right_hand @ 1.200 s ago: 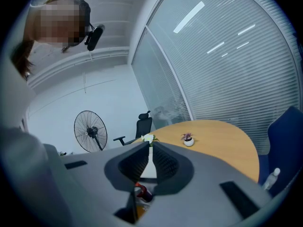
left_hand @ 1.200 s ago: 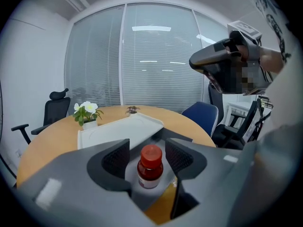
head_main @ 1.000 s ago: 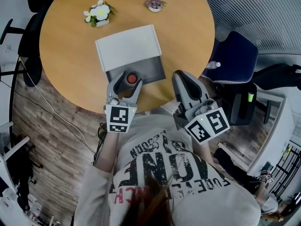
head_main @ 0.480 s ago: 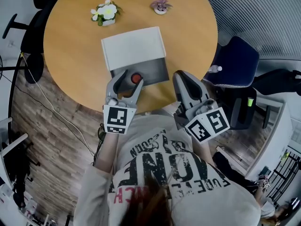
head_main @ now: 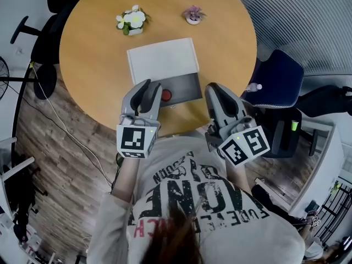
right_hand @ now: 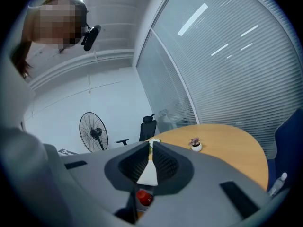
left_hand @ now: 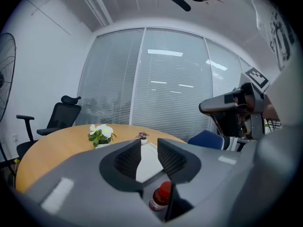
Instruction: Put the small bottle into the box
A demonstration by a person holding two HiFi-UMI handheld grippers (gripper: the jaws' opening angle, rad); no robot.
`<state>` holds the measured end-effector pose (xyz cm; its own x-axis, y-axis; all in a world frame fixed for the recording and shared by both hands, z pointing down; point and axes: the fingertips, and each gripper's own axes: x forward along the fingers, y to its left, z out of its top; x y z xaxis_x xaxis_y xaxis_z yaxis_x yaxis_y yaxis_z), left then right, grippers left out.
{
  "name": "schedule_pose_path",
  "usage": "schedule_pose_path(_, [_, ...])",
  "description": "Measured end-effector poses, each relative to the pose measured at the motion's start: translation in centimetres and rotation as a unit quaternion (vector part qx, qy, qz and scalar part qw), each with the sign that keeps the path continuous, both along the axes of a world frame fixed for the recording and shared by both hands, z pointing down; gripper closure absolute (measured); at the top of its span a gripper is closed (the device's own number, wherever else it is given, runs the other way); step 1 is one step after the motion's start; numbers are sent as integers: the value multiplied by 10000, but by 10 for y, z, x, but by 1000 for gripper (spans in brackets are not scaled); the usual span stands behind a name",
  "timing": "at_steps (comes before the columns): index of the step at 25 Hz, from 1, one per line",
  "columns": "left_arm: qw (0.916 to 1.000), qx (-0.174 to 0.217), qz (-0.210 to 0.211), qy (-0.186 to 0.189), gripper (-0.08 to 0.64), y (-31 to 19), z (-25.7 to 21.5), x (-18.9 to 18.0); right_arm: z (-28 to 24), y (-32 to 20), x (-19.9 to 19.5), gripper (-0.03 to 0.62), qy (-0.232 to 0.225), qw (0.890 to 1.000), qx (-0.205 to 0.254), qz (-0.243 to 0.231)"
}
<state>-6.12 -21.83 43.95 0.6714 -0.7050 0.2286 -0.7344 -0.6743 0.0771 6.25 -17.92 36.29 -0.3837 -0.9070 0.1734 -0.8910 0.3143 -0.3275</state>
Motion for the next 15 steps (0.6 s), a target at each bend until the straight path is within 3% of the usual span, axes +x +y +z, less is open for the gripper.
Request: schedule_pose_path(15, [9988, 455, -170, 5, 549, 2, -38, -10, -20, 1, -4, 561, -1, 9996, 277, -38])
